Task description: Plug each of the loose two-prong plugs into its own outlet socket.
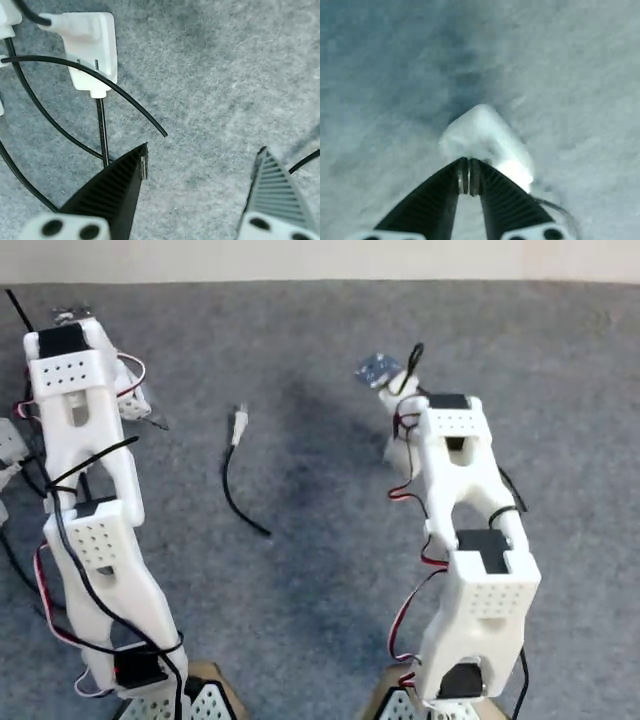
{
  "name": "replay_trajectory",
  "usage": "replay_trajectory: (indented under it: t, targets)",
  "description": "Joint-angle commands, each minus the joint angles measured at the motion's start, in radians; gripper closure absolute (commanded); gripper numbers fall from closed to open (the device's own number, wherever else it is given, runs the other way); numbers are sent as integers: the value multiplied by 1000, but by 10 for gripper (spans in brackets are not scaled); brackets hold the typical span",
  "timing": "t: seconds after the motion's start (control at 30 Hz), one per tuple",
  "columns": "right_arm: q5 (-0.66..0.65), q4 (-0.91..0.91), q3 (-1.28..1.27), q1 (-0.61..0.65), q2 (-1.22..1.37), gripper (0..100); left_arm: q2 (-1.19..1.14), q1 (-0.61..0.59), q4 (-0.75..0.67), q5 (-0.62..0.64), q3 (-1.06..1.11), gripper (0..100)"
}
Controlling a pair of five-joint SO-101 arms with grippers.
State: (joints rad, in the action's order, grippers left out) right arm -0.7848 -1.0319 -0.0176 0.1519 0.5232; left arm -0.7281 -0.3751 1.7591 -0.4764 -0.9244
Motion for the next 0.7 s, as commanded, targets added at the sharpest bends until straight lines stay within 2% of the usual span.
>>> replay_trajectory:
  t: [0.0, 0.1, 0.4, 0.47, 0.67]
  targets:
    - [-5, -62, -85, 31, -125, 982, 67, -12, 3, -5, -7, 667]
    - [-61, -136, -177, 48, -248, 982, 67, -12, 3, -5, -8, 667]
    - [-54, -142, -277, -8, -659, 981, 64, -10, 3, -5, -7, 667]
    - [-51, -93, -277, -13, -676, 981, 64, -10, 3, -5, -7, 667]
    - [104, 185, -275, -42, -509, 923, 61, -12, 3, -3, -5, 667]
